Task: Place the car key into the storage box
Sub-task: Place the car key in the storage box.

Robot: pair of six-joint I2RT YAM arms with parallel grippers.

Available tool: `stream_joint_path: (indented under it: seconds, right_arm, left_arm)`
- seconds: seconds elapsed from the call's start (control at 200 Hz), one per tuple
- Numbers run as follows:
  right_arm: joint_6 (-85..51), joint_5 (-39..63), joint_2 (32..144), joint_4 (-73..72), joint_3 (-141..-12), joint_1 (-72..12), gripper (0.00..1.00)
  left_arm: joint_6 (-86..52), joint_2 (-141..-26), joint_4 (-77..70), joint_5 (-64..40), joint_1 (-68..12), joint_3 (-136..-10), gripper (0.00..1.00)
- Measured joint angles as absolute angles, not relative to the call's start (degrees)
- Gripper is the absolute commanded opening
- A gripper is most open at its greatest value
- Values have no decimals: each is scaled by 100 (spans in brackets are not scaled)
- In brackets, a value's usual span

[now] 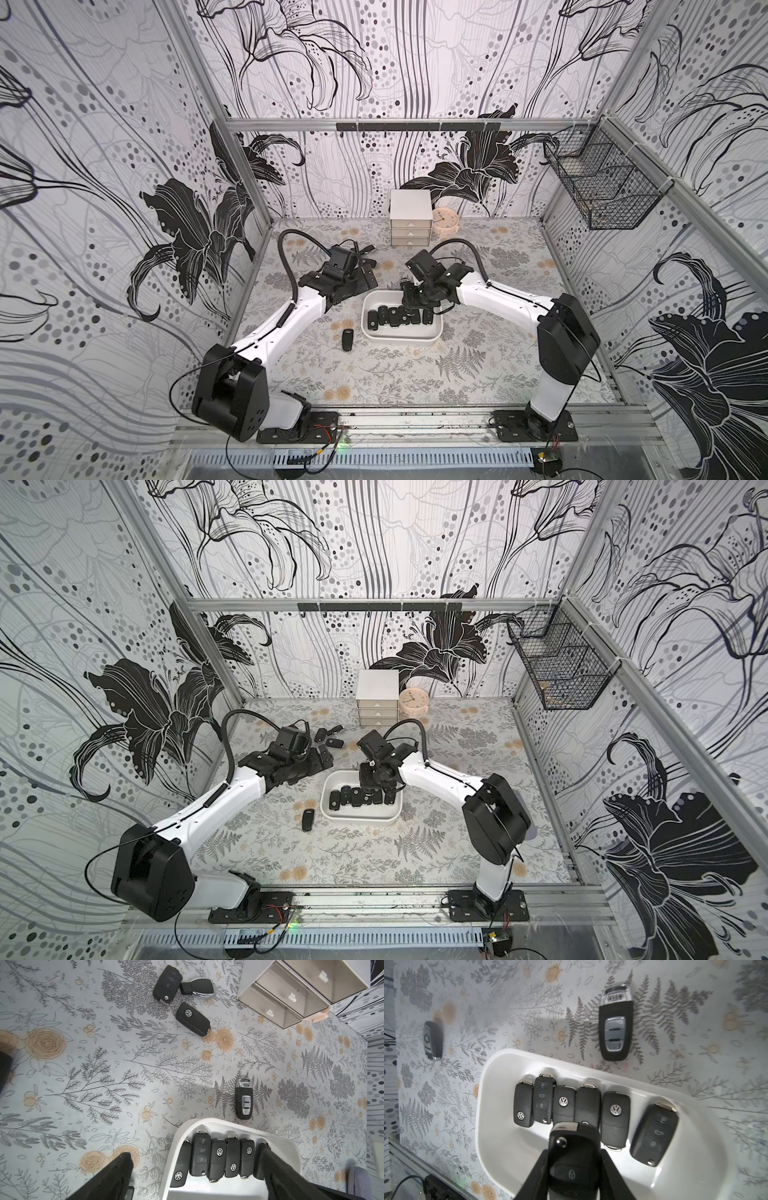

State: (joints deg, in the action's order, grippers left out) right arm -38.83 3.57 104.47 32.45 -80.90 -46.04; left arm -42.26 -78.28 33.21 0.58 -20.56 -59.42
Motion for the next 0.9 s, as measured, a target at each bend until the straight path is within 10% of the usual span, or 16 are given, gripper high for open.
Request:
stream_joint_path:
  seconds: [0.901]
  right_arm:
    - [-4375, 91, 12844, 4154, -10650, -5304, 29]
  left_arm:
    - [-4320, -6265, 3953, 209, -1197, -5124, 99]
